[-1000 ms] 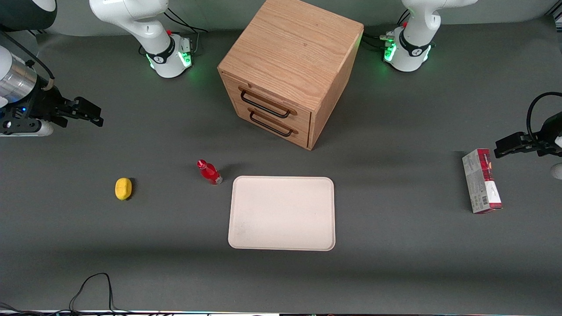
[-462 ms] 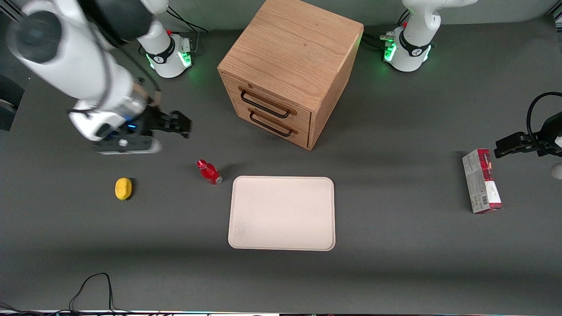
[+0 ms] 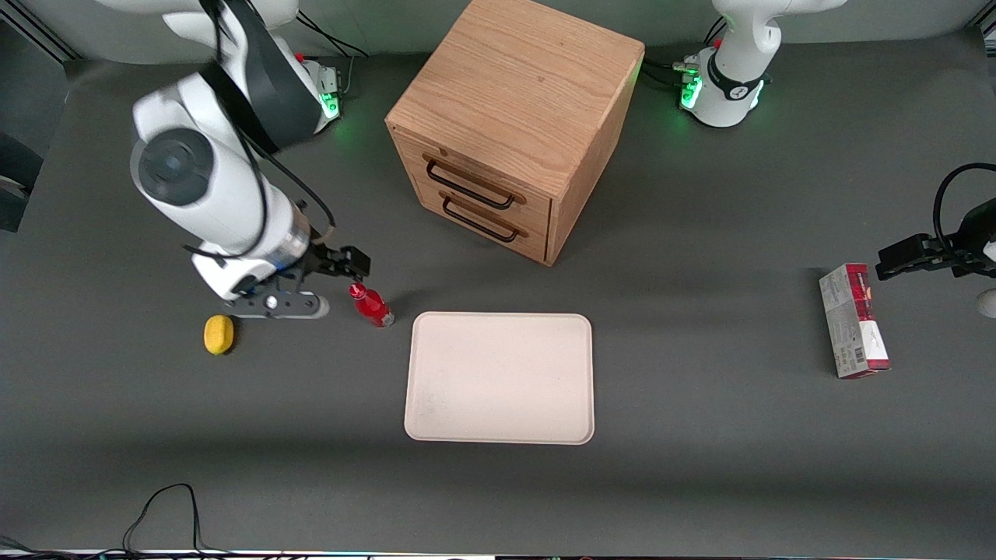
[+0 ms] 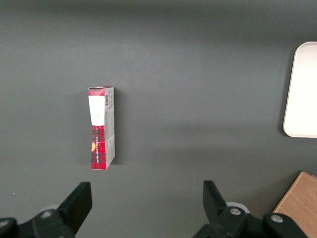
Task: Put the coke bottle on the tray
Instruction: 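Move the right gripper down over the red Coca-Cola bottle, then close the right gripper around the bottle's body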
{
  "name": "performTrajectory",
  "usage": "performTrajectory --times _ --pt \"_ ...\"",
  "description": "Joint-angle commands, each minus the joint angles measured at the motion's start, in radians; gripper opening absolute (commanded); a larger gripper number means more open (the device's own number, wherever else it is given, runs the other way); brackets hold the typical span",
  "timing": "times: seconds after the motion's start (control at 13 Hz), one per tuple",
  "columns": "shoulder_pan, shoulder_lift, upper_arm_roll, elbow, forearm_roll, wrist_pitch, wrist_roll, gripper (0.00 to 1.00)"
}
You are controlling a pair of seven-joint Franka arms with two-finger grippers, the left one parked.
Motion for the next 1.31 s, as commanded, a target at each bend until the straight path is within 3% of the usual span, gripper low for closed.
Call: performTrajectory --times 0.0,0.31,0.62,0.77,1.0,1.23 --pt "-0.001 -0.031 -0.004 -0.223 -0.018 0.239 0.013 1.0" --pt "-0.001 -0.034 -0.007 -0.346 -0.073 0.348 0.014 1.0" --pt "-0.001 -0.037 -0.01 -0.388 -0.077 0.361 0.017 1.0" --pt "-0.001 -0.037 -0.012 -0.403 -0.077 0.377 0.016 0.93" --pt "-0.001 -0.037 -0.012 -0.403 -0.077 0.383 0.011 0.47" --pt "-0.002 -0.031 -0.024 -0.396 -0.103 0.389 0.008 0.08"
